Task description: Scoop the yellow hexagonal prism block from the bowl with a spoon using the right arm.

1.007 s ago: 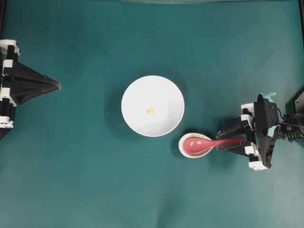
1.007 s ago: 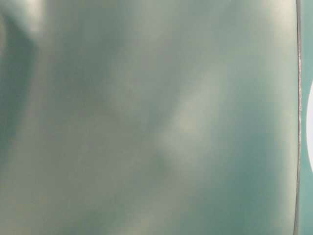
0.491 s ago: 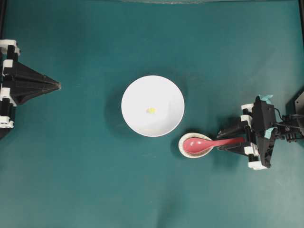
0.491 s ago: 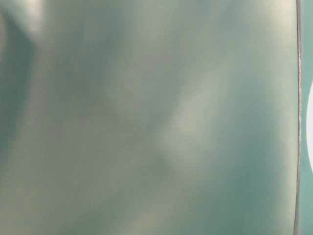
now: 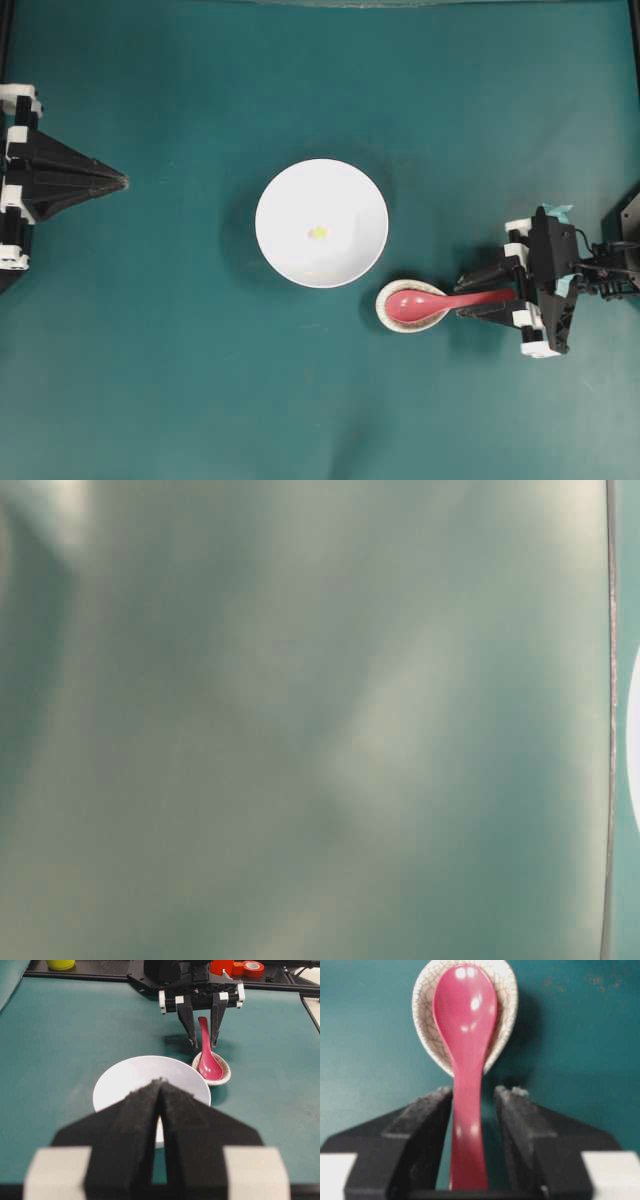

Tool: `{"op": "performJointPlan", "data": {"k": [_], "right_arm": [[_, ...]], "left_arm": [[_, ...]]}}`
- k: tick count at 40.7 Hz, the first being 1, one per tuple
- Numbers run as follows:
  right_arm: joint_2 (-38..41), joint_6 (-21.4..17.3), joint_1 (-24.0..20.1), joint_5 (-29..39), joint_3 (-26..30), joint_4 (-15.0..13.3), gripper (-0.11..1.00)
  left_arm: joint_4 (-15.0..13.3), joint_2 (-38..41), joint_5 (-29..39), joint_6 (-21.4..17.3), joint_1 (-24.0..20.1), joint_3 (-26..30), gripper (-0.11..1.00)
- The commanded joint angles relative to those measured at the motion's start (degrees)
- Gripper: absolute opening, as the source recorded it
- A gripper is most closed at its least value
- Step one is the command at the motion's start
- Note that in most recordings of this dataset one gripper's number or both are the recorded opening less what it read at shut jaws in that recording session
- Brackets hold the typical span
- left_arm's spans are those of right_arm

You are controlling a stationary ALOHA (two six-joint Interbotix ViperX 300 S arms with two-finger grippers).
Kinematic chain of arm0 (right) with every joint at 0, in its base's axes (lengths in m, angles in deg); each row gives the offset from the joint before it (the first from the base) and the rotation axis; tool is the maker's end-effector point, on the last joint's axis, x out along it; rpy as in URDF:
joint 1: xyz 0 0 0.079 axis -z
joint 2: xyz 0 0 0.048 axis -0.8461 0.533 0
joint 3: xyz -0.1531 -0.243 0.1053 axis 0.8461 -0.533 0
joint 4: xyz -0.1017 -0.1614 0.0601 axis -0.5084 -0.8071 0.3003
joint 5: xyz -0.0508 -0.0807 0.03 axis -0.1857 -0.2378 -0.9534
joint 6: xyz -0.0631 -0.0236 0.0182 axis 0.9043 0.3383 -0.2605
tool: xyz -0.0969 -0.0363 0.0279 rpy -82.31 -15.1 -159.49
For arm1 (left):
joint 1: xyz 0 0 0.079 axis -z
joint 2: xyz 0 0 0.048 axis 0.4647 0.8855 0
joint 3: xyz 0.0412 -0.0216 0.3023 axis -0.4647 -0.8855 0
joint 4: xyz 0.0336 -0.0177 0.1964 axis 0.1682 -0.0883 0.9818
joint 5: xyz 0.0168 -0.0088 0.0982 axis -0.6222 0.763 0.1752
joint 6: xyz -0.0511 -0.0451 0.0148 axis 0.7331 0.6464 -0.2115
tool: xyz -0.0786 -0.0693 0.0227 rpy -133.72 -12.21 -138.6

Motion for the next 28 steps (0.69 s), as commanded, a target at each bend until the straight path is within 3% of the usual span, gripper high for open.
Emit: {"op": "performJointPlan", "data": {"k": [1, 28], "right_arm": [[-0.26, 0.09, -0.26, -0.79, 0.53, -0.18, 0.47], [-0.26, 0.7, -0.26, -2.2, 0.62, -0.18, 0.47]], "left_arm": [[0.09, 0.53, -0.26, 0.09, -0.18, 1.14, 0.0], [0.09, 0.62, -0.18, 0.09, -0.09, 1.23, 0.0]]}}
